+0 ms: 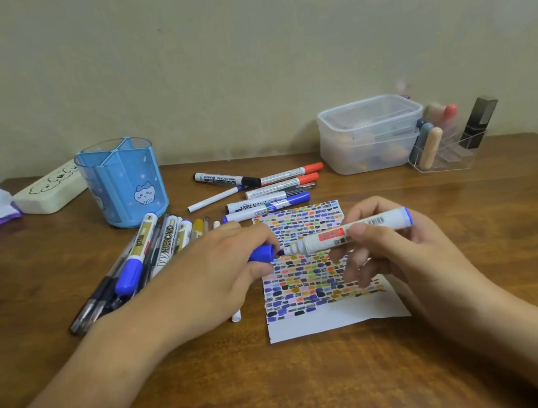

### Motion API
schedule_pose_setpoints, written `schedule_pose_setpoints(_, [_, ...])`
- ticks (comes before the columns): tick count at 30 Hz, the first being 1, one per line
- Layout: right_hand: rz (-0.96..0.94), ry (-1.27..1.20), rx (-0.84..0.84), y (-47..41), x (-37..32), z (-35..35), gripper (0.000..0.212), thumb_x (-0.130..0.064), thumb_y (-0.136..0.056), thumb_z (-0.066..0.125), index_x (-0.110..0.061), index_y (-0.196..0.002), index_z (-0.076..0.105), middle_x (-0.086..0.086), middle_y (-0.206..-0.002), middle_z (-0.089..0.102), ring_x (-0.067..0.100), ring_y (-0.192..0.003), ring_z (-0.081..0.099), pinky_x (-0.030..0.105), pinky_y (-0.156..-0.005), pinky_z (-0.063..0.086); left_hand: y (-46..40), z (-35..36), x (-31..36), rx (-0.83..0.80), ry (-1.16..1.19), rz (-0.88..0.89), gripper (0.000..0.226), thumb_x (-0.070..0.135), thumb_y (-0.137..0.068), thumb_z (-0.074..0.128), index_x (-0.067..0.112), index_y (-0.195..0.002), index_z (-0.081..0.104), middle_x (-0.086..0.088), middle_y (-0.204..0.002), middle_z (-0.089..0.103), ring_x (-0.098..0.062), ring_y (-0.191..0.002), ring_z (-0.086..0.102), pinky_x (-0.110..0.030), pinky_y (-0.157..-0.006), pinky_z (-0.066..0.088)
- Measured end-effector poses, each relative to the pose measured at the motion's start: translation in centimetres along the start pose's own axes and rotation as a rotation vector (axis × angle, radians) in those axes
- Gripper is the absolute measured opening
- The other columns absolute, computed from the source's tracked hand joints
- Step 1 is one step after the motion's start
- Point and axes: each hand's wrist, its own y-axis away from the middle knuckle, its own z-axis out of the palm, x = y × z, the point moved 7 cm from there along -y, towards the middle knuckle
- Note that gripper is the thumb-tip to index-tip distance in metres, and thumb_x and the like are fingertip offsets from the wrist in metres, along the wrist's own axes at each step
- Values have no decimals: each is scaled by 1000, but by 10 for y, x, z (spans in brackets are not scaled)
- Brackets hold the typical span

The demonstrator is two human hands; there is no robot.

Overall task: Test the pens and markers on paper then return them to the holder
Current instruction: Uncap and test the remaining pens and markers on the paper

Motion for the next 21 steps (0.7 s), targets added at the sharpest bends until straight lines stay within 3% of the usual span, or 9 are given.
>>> schedule_pose_setpoints(4, [-6, 19, -17, 2, 0, 3, 29, -31, -80, 68, -8, -97, 62, 10, -78, 75, 20, -63, 65, 25, -55, 51, 1, 1, 3, -19, 38, -5, 17, 39, -100, 49, 43, -116, 47, 18, -113, 54, 0, -104, 47, -30, -90, 46])
schedule_pose_setpoints(9, [-14, 93, -46, 4, 0, 7, 25, -29, -81, 69, -14, -101, 65, -2, -72, 73, 16, -57, 59, 23, -50, 45, 1, 1, 8, -29, 55, 16, 24, 39, -101, 48, 47, -123, 43, 28, -116, 50, 7, -102, 42, -15, -80, 36])
schedule_pose_setpoints(14, [-22, 113, -63, 4, -1, 7, 19, -28, -78, 75, -22, -96, 74, -1, -72, 71, 13, -57, 58, 22, -50, 44, 3, -1, 12, -32, 63, 28, 30, 43, -100, 47, 52, -127, 37, 32, -91, 45, 26, -97, 34, -6, -69, 30])
schedule_pose_setpoints(21, [5, 105, -57, 5, 0, 6, 20, -30, -74, 77, -27, -94, 75, 4, -84, 75, 12, -61, 62, 22, -53, 48, 3, -1, 13, -42, 76, 37, 30, 46, -100, 46, 53, -128, 38, 36, -84, 42, 28, -96, 31, -7, -70, 29])
